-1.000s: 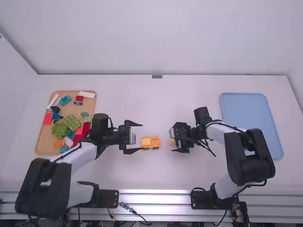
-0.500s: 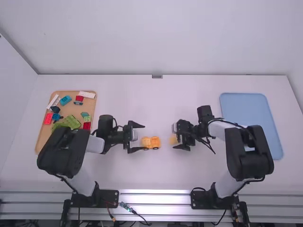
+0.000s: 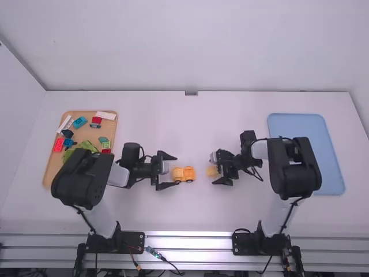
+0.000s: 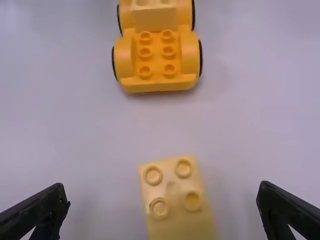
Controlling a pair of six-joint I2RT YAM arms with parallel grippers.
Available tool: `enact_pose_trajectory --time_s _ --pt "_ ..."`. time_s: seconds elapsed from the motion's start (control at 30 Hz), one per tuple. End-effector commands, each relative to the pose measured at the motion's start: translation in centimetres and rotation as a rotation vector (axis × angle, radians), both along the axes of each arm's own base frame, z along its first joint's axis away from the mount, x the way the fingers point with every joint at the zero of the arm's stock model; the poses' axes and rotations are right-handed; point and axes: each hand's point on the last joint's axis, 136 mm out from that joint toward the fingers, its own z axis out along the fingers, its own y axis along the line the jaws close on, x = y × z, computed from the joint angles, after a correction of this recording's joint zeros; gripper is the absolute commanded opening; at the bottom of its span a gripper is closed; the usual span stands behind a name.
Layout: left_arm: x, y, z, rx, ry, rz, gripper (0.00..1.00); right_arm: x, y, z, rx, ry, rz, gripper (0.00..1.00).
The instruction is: Assemble lego blocks to make yellow taxi
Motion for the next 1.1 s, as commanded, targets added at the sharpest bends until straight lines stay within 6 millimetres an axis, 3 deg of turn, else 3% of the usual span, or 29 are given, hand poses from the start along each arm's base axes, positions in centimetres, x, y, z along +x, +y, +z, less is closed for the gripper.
enact_pose_trajectory --time_s 0.0,0.1,0.33,0.57,0.67,0.93,1.07 --pt "-0.6 -0.8 0.0 -0.012 0.0 -0.042 0.99 0.5 0.4 0.5 0.045 -0.069 0.071 0.96" --pt "-0.3 -1.1 -0.8 0.032 0.004 -0.021 0.99 0.7 0.8 0.2 0.05 -0.079 0.077 0.9" --pt "-0.2 -1.0 -1.0 0.044 0.004 -0.009 0.99 1.0 1.0 -1.2 0.038 -0.045 0.053 0.86" --pt "-0.2 -1.1 -1.0 0.046 0.007 -0.012 0.99 0.9 0.6 -1.2 0.038 -0.04 0.052 0.66" --pt "-0.2 -1.1 -1.0 0.046 0.006 -0.013 0.99 0.7 0.6 -1.3 0.038 -0.039 0.055 0.5" --pt "-0.2 -1.2 -1.0 0.046 0.004 -0.014 0.99 0.6 0.5 -1.4 0.037 -0.036 0.05 0.41" --pt "-0.2 -1.1 -1.0 0.046 0.005 -0.013 0.99 0.5 0.5 -1.5 0.025 -0.034 0.055 0.25"
